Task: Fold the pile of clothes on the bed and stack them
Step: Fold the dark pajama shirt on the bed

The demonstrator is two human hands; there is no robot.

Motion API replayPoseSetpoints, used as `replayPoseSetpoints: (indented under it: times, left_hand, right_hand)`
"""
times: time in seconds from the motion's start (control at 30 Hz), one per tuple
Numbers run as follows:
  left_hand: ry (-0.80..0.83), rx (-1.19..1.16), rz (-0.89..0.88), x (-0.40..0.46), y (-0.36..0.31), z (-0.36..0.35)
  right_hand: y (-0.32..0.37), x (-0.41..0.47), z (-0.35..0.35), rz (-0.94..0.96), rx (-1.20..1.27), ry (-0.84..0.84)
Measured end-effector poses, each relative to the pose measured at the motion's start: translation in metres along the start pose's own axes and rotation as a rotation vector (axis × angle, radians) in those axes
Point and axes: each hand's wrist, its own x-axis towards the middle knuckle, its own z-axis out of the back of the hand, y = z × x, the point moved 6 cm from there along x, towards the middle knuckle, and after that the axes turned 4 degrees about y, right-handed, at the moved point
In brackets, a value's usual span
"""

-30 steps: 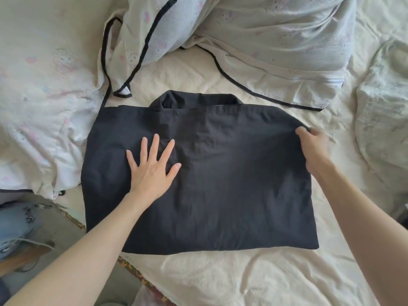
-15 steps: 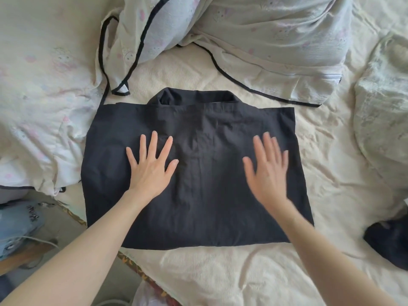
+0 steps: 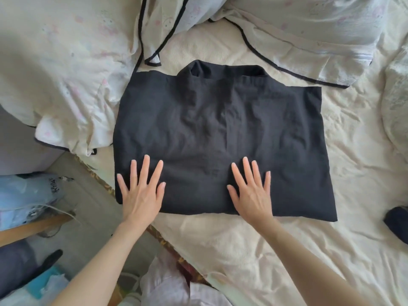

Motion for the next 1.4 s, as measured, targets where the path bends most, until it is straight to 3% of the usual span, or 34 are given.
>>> replayPoseSetpoints:
  times: [0.1,0.2,0.37,0.5,0.67,0.73,0.9,1.0,1.17,1.4]
  left_hand:
    - [-0.028,-0.090,0.136,-0.002,0.031,0.005]
    - [-0.066,-0.282,0.292,-0.022,0.056,0.001]
    - [-0.107,-0.936,0.568,-0.057,0.077,-0.031]
    - [0.024,-1.532,0.742,-0.057,0.086,-0.058]
    - [0.122,-2.072,0.895,-0.046,0.089,-0.067]
    - [0.162,-2.178,0.940,-0.047,0.088,-0.065]
    - [0.151,-2.133,0.932,-0.060,0.096,-0.055]
    - [-0.033,-2.039,0.892,-0.074,0.100,-0.035]
    - [-0.409,-1.639,0.683,-0.094,0.078,0.023]
    - [-0.619,-1.146,0.312,-0.086,-0.031,0.103]
  right_hand:
    - [-0.020,0.002,0.008,-0.091,-0.030,-0.017]
    - [0.003,-0.017,0.014,0.028,-0.020,-0.081]
    - [0.050,-0.056,-0.021,0.148,0.004,-0.005]
    - [0.054,-0.060,-0.044,0.093,-0.017,0.026]
    - [0.064,-0.062,-0.042,0.112,-0.048,-0.018]
    - [0.064,-0.063,-0.047,0.103,-0.065,-0.001]
    - [0.060,-0.058,-0.058,0.062,-0.081,0.076]
    - [0.059,-0.052,-0.060,0.071,-0.070,0.140]
    - [0.056,-0.048,-0.045,0.121,0.042,0.255]
    - [0.005,-0.074,0.006,-0.106,0.840,0.199]
